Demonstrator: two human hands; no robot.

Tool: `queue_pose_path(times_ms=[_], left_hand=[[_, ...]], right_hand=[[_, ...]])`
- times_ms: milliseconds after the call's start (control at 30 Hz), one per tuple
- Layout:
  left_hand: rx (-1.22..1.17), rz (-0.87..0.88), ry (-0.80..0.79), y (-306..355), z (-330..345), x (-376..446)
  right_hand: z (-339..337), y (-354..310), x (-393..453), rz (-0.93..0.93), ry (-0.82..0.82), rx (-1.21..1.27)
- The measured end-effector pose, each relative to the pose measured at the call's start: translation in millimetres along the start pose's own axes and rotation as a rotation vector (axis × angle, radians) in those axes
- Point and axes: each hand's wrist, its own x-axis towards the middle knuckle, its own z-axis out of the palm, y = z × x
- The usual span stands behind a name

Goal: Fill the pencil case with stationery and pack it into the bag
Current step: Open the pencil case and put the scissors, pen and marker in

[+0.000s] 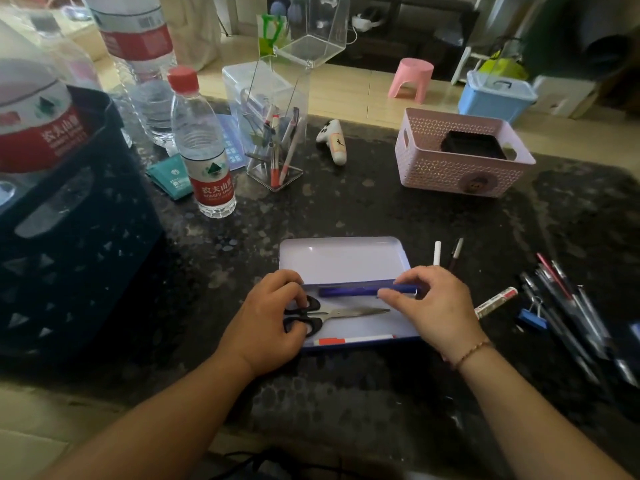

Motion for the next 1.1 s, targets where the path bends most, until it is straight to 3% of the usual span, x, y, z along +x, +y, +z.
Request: queue_pose_path(times_ms=[100,167,267,400,833,900,967,1033,1100], left_hand=[[-0.003,0.01,0.007,0.4,0.8,0.1],[-0.005,0.01,0.006,0.3,0.9,0.3],[0.001,0.024,0.012,-1.8,1.3,-0.2],[-0.002,0.024,0.012,-1.0,1.7,0.7],[0.003,0.063,0.001,1.3,-2.2,3.1],[0.005,0.067,-0.006,1.8,-2.3,3.1],[0.021,0.081,-0.014,2.4,-2.9,3.3],[0.029,0.08,-0.024,2.5,-3.2,2.9],[0.034,0.072,-0.03,2.2,-3.3,2.6]], right_hand=[[2.6,6.3,1.9,-0.26,0.0,-0.456],[6.6,7.7,4.9,-0.402,-0.006,-0.611],[11.7,12.5,9.1,-0.483,0.025,-0.543],[9.9,22.3,7.5,-0.434,0.155,-0.479],[11.9,16.8,15.4,-0.526,0.111,-0.474],[-6.2,26.2,24.8,-0.433,0.259,-0.384],[-28.8,39.1,46.2,-0.151,0.362,-0.317],[-42.4,51.3,73.3,0.188,0.263,-0.38],[-47.3,61.5,95.8,0.375,0.122,-0.493]])
